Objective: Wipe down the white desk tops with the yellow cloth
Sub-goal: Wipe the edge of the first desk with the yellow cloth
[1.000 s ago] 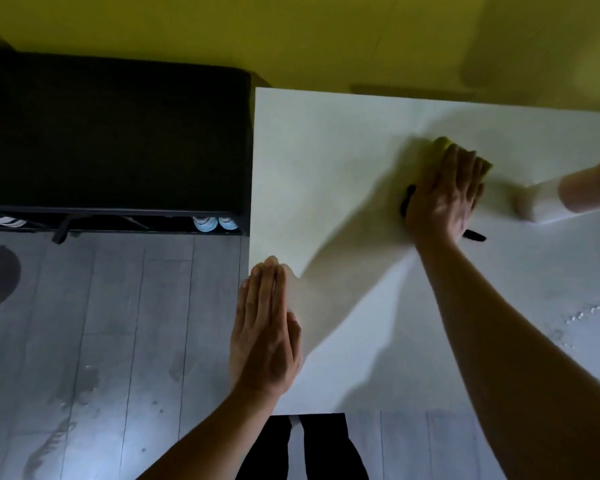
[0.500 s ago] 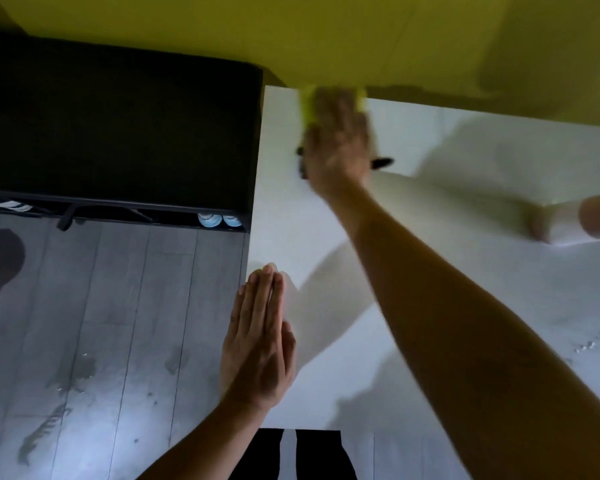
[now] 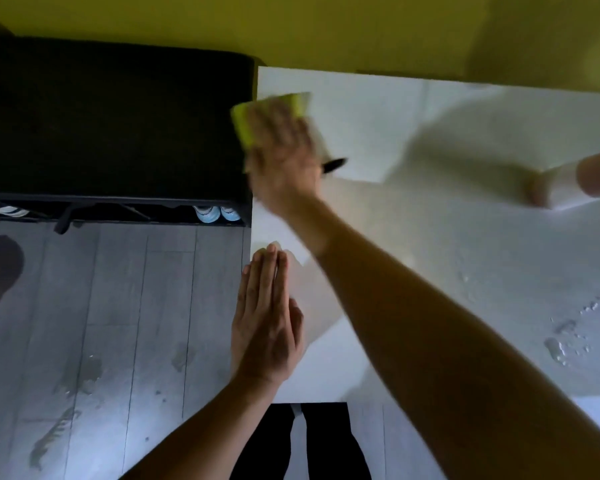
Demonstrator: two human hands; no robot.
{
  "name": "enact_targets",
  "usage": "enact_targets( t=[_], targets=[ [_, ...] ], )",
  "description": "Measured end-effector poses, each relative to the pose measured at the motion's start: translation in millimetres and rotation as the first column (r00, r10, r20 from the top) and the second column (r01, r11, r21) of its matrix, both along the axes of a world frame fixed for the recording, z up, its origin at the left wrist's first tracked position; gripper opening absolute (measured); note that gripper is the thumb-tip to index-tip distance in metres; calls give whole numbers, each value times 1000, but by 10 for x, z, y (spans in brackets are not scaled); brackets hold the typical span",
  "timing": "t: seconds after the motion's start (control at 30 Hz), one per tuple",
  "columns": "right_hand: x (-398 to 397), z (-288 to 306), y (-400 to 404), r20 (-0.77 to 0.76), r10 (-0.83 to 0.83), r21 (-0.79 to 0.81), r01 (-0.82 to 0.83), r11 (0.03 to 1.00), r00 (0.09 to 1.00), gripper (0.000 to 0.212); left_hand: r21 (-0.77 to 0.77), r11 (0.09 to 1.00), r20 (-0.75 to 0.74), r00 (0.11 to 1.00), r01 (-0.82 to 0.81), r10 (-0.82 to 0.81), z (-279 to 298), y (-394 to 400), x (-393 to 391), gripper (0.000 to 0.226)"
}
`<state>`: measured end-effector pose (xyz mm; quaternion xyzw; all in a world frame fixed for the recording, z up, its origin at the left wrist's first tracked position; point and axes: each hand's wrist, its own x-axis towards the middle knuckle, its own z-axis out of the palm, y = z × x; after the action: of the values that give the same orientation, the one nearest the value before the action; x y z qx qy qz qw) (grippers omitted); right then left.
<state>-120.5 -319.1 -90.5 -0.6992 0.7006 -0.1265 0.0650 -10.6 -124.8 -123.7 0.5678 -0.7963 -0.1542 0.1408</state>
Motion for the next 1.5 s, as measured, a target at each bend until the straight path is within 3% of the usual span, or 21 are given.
enact_targets(
  t=[0.07,0.13,0.27,0.43,0.53,0.6,0.73,0.83,0.93,1.07,1.13,1.23,1.3,1.37,1.5],
  targets=[
    [251,-4,128,-66,153,32,-152,988,986,57,-12,1000,11,1000,-14,14,-11,8,2,60],
    [157,-58,225,-50,174,12,-174,985,983,56,-21,1000,7,1000,-10,10,-26,13,4,60],
    [-438,-88,601,143,-130,-31,136,990,981,58,-22,999,-29,999,25,-26,-17,2,11,60],
    [-1761,-54,1575,79,-472,25,472,881,878,73,-23,1000,-56,998,-3,2,22,24,-26,60],
    [-1810,-81,1668,89,-601,31,601,799,794,59,-22,1000,-61,998,-4,3,8,16,-29,60],
    [-1564,-95,1571,68,-556,0,557,830,828,60,-14,1000,-69,998,-5,4,-3,18,-8,61],
    [-529,-123,1438,74,-275,-40,278,960,959,64,13,999,-176,983,-43,44,-9,-14,21,59],
    [134,-66,1435,132,-115,-44,121,992,985,58,19,986,-266,949,-168,167,27,59,122,54],
    [135,-142,1478,132,-24,-81,35,996,991,54,0,978,-204,958,-207,202,66,374,392,50],
    [-497,-187,1776,154,-201,-95,217,972,967,56,-62,998,-58,998,-30,26,95,1004,758,43],
    [-1000,-176,2049,93,-324,-52,329,943,942,60,-82,996,-8,1000,22,-23,82,1193,877,43],
    [-1514,-74,2428,94,-509,60,506,861,855,67,-51,998,-13,1000,20,-21,82,1294,914,43],
    [-1438,-63,2409,119,-596,74,592,803,794,69,-14,1000,-21,1000,-16,16,94,1285,892,48],
    [-1051,-66,2302,127,-564,40,564,825,816,64,27,998,-23,998,-59,60,122,1262,869,50],
    [173,-154,2275,129,-164,-137,182,974,978,54,50,994,-10,995,-98,98,194,1267,822,50]
  ],
)
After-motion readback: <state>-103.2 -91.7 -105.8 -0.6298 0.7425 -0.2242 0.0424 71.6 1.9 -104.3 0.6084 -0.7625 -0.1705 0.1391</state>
